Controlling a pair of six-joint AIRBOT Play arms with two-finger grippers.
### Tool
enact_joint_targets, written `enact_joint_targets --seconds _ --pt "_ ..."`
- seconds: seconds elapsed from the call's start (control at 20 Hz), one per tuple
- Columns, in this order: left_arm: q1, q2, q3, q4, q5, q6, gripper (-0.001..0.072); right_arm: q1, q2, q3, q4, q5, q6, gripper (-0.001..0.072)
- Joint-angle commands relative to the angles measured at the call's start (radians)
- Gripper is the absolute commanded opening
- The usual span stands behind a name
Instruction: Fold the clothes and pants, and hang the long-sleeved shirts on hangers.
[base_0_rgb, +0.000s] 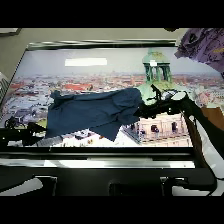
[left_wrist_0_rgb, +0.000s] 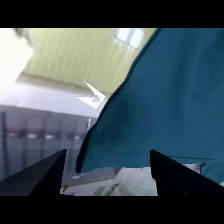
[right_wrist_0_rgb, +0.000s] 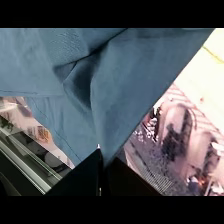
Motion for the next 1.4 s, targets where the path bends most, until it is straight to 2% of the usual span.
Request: enact_joint_targets --seconds 0.0,0.3,0.35,0.4,0.45,0.6,0.7,0.8,1.0,1.15,1.25,1.35 --pt "-0.046 -0.029 -0.006 0.001 0.050 0.019 0.0612 0.000 0.014 0.001 -0.001 0.004 0.004 0.0025" --pt "-0.095 -0.055 -0.006 0.001 0.032 0.019 0.0589 0.000 0.040 0.001 -0.027 -0.003 0.016 0.0025" --pt "-0.095 -0.054 -0.005 0.001 0.027 0.019 0.0438 0.000 0.043 0.001 -0.026 -0.007 0.016 0.0025" --pt "-0.095 -0.053 -0.005 -0.001 0.020 0.019 0.0105 0.000 0.048 0.001 -0.027 -0.011 0.019 0.0025" --pt "-0.095 -0.050 -0.004 -0.013 0.018 0.023 0.0016 0.000 0.059 0.001 -0.027 -0.021 0.019 0.0024" --pt "-0.102 -0.030 0.032 -0.100 0.018 0.022 0.0015 0.000 0.106 0.038 -0.058 -0.055 0.023 0.0024" --pt "-0.133 0.003 0.127 -0.138 0.017 0.008 0.0014 0.000 0.125 0.147 -0.134 -0.051 0.042 0.0023" --pt "-0.178 0.050 0.297 -0.138 0.017 -0.026 0.0014 0.000 0.132 0.329 -0.246 -0.032 0.086 0.0023" --pt "-0.224 0.145 0.791 -0.128 0.018 -0.105 0.0014 0.000 0.172 0.769 -0.431 -0.027 0.150 0.0024" --pt "-0.226 0.212 1.161 -0.045 0.014 -0.170 0.0014 0.000 0.252 1.011 -0.531 -0.030 0.180 0.0024" --pt "-0.226 0.266 1.329 0.039 -0.006 -0.225 0.0014 0.000 0.361 1.037 -0.568 -0.076 0.184 0.0024" --pt "-0.226 0.346 1.389 0.140 -0.016 -0.284 0.0014 0.000 0.467 1.037 -0.608 -0.086 0.189 0.0024"
